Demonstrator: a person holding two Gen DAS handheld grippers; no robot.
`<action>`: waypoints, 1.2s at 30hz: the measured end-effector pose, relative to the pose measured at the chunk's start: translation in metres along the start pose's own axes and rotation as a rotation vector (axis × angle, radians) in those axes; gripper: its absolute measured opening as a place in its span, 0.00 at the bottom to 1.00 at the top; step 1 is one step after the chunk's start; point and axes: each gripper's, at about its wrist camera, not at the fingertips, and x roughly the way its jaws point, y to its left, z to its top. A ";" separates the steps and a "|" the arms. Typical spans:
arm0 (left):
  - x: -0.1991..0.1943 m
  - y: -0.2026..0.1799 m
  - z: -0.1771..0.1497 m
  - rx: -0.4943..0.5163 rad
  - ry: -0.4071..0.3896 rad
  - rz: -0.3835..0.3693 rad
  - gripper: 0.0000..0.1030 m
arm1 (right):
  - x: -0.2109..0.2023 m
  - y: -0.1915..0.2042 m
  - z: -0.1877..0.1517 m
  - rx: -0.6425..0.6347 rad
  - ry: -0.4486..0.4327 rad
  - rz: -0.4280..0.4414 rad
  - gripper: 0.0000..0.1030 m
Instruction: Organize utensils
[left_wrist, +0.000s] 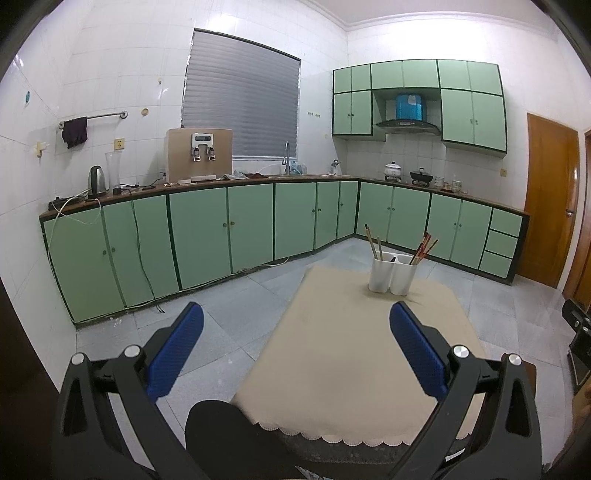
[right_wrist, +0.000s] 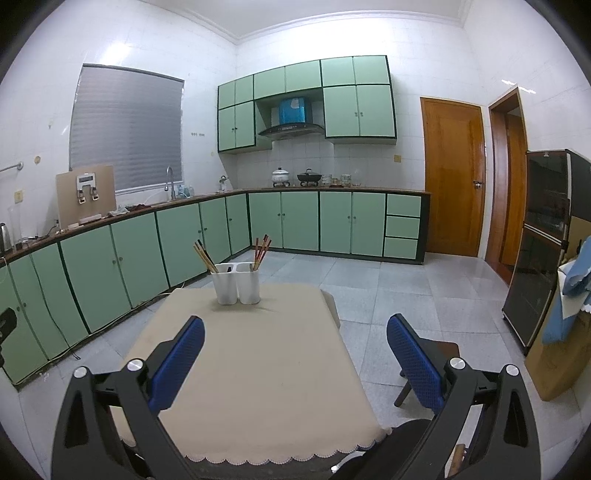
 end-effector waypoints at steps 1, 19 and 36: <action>0.000 0.001 0.000 0.000 0.001 0.000 0.95 | 0.000 0.000 0.000 0.001 0.000 0.001 0.94; -0.002 -0.001 0.001 0.007 0.006 -0.003 0.95 | -0.001 -0.002 0.002 0.012 0.003 0.001 0.94; -0.001 0.000 0.003 0.005 0.004 -0.004 0.95 | -0.001 -0.001 0.002 0.016 0.004 0.002 0.94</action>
